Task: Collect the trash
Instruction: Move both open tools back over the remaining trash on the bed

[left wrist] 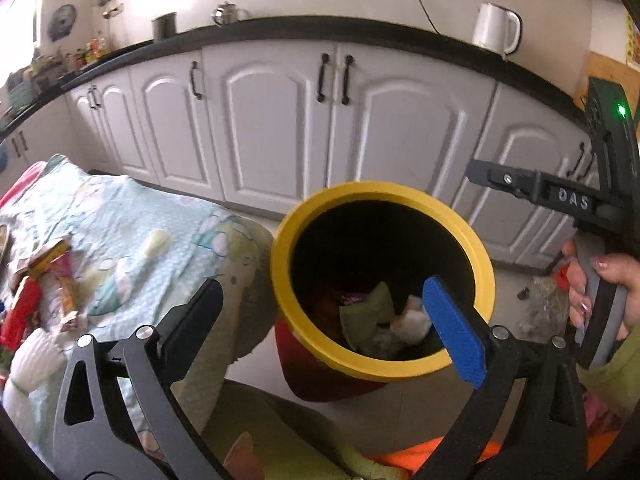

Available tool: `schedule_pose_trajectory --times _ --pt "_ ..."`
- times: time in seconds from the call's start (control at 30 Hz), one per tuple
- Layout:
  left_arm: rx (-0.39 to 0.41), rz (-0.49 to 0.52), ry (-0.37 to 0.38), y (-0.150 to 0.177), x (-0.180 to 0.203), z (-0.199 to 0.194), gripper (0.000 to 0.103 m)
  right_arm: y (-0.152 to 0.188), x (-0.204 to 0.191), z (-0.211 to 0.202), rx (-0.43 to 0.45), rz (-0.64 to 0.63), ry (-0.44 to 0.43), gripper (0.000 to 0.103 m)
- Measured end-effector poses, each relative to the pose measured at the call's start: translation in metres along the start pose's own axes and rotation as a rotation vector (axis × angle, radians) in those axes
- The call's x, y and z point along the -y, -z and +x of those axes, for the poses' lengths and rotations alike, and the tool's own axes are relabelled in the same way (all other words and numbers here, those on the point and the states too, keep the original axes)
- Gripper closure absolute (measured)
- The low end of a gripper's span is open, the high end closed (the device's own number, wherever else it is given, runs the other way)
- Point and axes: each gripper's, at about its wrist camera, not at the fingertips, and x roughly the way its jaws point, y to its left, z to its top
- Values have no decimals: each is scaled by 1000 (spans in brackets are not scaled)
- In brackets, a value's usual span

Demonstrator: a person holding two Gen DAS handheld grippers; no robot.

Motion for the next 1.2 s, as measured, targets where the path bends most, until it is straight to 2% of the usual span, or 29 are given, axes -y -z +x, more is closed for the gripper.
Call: schedule_pose_trajectory --times 0.2,0.53,1.2 --pt "71 -76 -56 -2 -25 -23 11 -2 -20 -7 24 -70 -6 34" --pt "136 -177 -114 -2 -60 -53 11 -2 -52 -12 26 -155 -28 32" --pt "237 -261 -256 8 -106 -105 11 -2 -126 -28 48 -310 -117 24"
